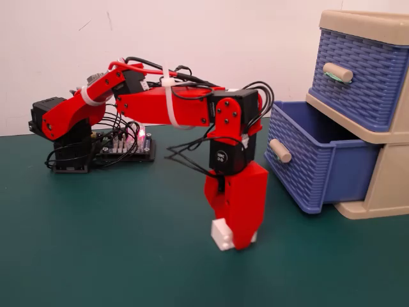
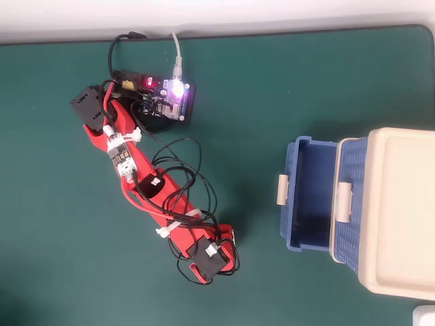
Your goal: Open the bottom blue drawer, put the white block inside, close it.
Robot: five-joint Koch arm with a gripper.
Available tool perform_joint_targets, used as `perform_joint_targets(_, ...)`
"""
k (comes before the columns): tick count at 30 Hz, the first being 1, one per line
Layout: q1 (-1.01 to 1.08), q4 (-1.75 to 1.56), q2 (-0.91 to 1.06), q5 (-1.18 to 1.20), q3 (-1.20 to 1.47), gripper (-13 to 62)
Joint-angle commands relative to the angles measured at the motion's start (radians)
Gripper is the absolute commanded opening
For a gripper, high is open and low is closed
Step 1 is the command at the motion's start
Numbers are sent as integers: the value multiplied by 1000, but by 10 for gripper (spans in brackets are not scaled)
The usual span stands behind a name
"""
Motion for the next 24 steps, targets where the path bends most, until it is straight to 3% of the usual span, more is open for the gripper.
perform_joint_targets(1,-20,84,198,-66,-34,-83)
perform_joint_targets(10,-241,87,537,-436,-43,-82)
perform_joint_targets(13,-364,8,540,-522,-72,-83)
perform_joint_targets(19,-416,-153,520,-953,-89,-83)
perform_joint_targets(24,-453,-296,486,-971,-86,-83)
